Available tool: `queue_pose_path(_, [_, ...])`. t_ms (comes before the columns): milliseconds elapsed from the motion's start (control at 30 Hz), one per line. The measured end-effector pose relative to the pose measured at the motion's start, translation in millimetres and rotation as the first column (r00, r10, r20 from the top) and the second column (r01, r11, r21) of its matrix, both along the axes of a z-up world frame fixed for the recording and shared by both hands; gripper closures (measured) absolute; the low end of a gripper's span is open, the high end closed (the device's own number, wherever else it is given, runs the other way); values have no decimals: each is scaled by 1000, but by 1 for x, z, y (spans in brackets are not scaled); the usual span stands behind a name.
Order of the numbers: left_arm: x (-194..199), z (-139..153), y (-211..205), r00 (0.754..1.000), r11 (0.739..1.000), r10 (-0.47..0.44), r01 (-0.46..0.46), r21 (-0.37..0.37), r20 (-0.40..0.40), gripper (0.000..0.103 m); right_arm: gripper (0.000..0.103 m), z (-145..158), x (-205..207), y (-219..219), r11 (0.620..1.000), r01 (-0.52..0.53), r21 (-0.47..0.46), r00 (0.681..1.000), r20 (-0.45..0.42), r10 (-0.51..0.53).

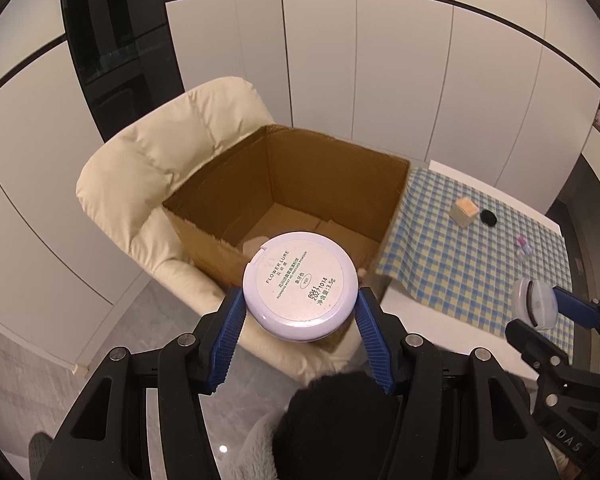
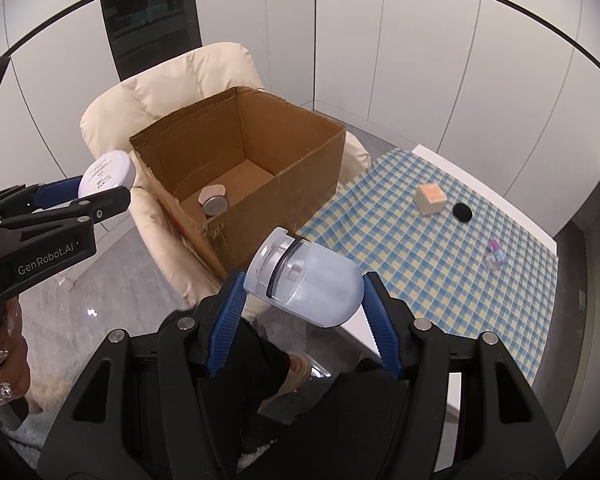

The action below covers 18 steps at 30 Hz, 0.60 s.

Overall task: Organize objects
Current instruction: 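Lower the compact and frosted container into the box with both tools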

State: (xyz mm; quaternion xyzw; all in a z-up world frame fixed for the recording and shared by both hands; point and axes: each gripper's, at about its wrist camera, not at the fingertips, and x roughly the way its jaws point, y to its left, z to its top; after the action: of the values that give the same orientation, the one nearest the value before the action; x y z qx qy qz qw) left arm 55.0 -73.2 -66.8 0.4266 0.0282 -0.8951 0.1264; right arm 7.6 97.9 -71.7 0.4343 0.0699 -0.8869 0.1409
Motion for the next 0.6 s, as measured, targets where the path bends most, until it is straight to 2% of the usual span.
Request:
queue_pose_path(367, [-58, -10, -37, 997, 997, 76, -77, 15, 4, 47, 41, -4, -69, -52, 998, -67, 21, 998, -15, 67])
queue_pose_path(600, [-96, -25, -65, 992, 992, 124, -125, 29, 19, 47, 41, -18, -119, -82, 994, -104, 28, 994, -13, 105])
